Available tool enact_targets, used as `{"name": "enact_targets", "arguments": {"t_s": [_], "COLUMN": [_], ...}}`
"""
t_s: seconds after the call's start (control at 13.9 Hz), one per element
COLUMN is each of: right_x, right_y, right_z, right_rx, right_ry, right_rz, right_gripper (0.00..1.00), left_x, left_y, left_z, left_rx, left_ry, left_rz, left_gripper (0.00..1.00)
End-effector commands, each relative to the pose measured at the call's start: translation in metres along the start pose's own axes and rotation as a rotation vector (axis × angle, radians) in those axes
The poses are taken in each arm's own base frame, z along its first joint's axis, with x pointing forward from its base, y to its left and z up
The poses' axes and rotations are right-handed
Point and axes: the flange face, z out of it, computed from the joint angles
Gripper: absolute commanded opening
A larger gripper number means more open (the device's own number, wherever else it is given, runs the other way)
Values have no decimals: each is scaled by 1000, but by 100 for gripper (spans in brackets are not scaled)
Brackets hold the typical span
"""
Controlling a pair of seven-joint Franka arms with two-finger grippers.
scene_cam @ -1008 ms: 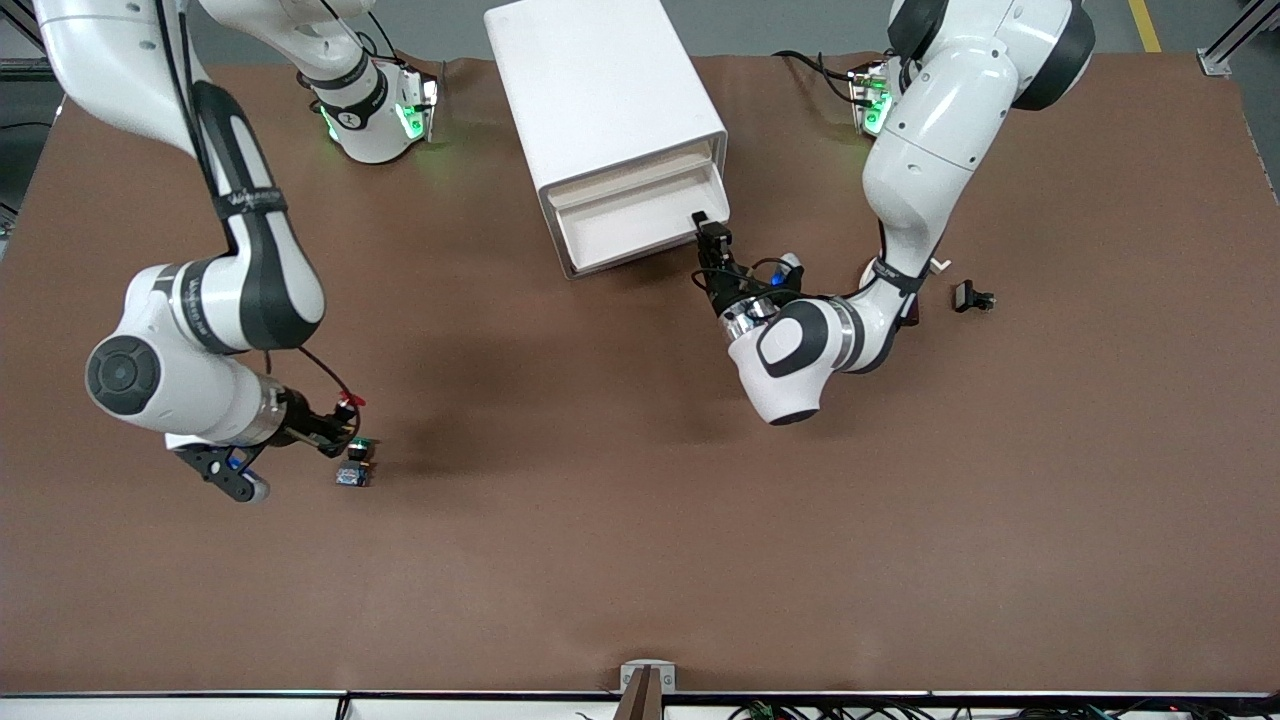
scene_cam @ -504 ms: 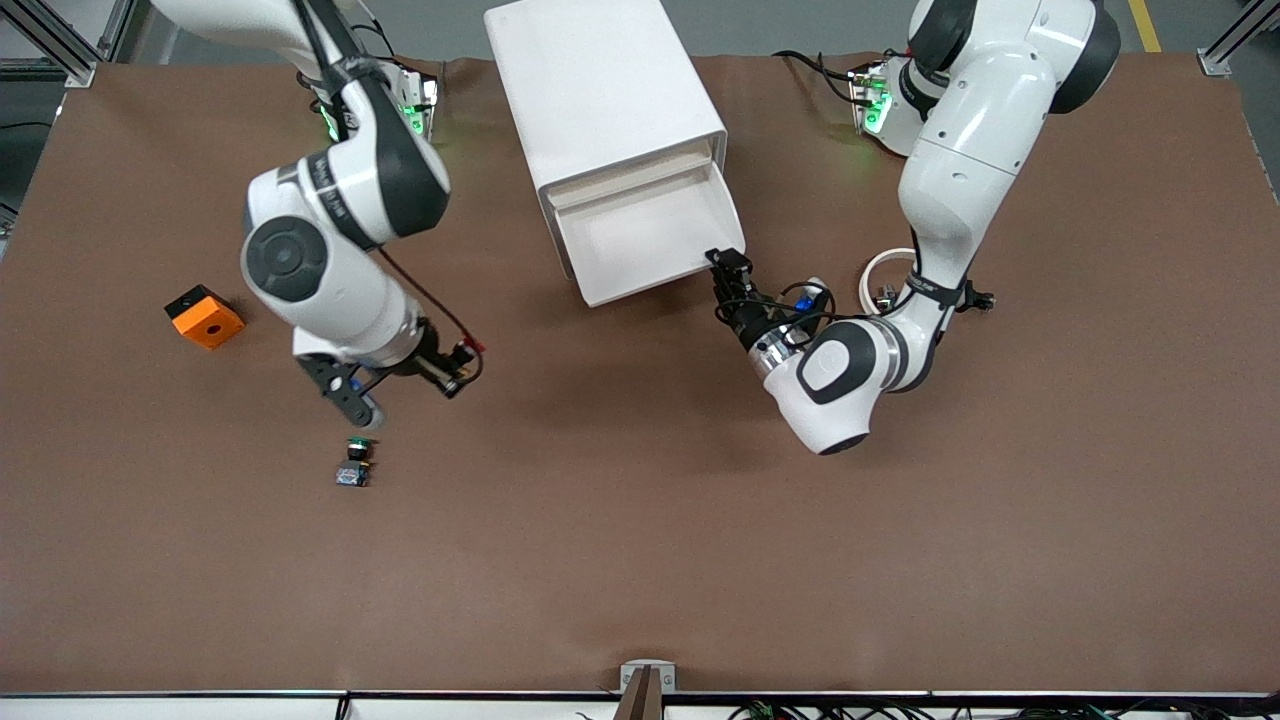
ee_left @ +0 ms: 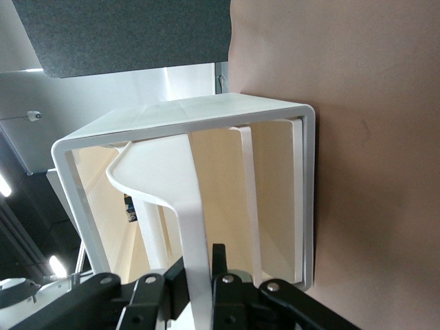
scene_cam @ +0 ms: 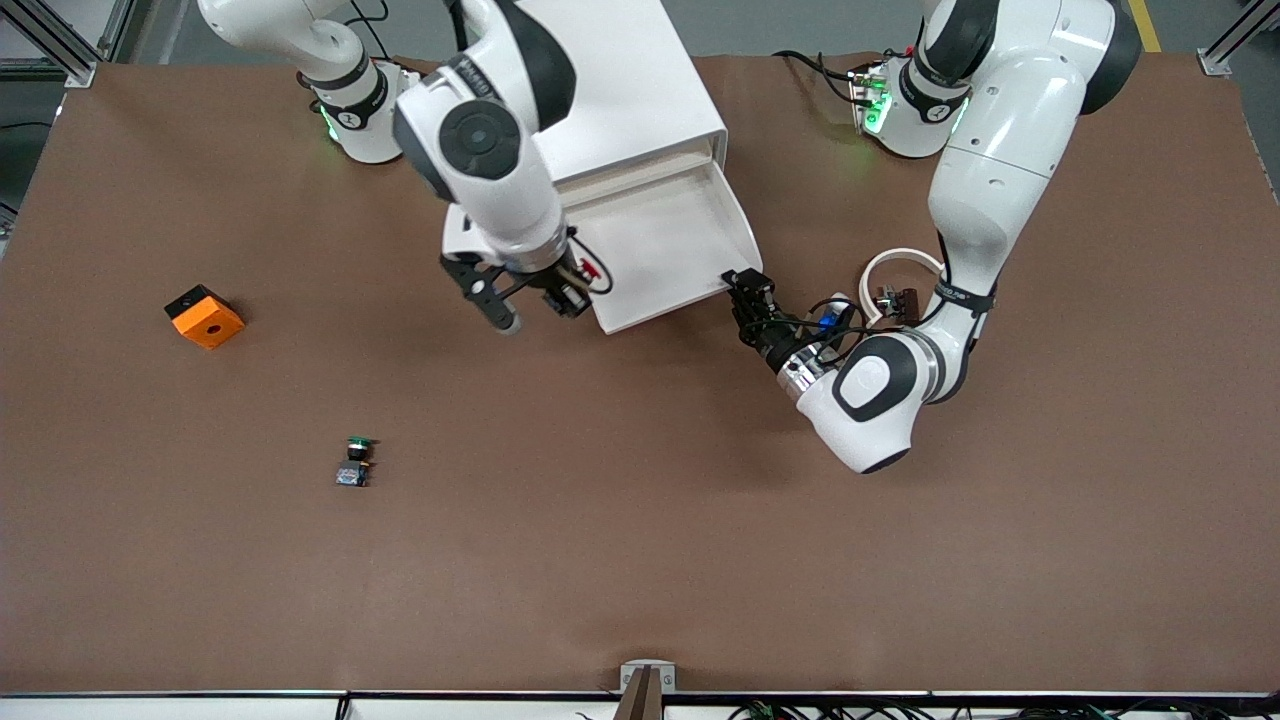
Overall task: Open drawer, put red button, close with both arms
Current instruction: 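Carry the red button with the right gripper over the open drawer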
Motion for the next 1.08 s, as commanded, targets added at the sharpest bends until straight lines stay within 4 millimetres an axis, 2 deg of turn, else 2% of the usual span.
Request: {"name": "enact_targets", "arguments": {"t_s": [0.0,0.07,0.22,0.36,0.43,0.65,0.86,1.01], "right_x": [-34,-46,-67,-84,-90,-114,-130,-138], "right_y": [-4,-6,-11,-18,-23,-33,-37,-37], "right_z": [-4,-1,14,33,39,64,75,83], "right_rx": [45,61,64,50,48,30,50,53], "right_ry": [8,9,12,24,32,43,45,47], "right_rz": [5,15,0,-6,2,13,15,4], "right_gripper": [0,0,0,0,0,0,0,0], "left_x": [-7,-7,-6,-6,-5,2,3,-1], "left_y": [-12,-10,-7,-7,-6,-12,-21,-37], "left_z": [-21,-21,-20,-20,-20,-38,-57,-65], "left_rx": [-11,-12,-7,-9,-12,-46,-88,-134], "left_ry": [-62,-64,-64,-61,-59,-70,-80,-54], "left_rz": [58,56,52,51,49,46,75,148], "left_gripper": [7,9,20,82,100,100,100,100]}}
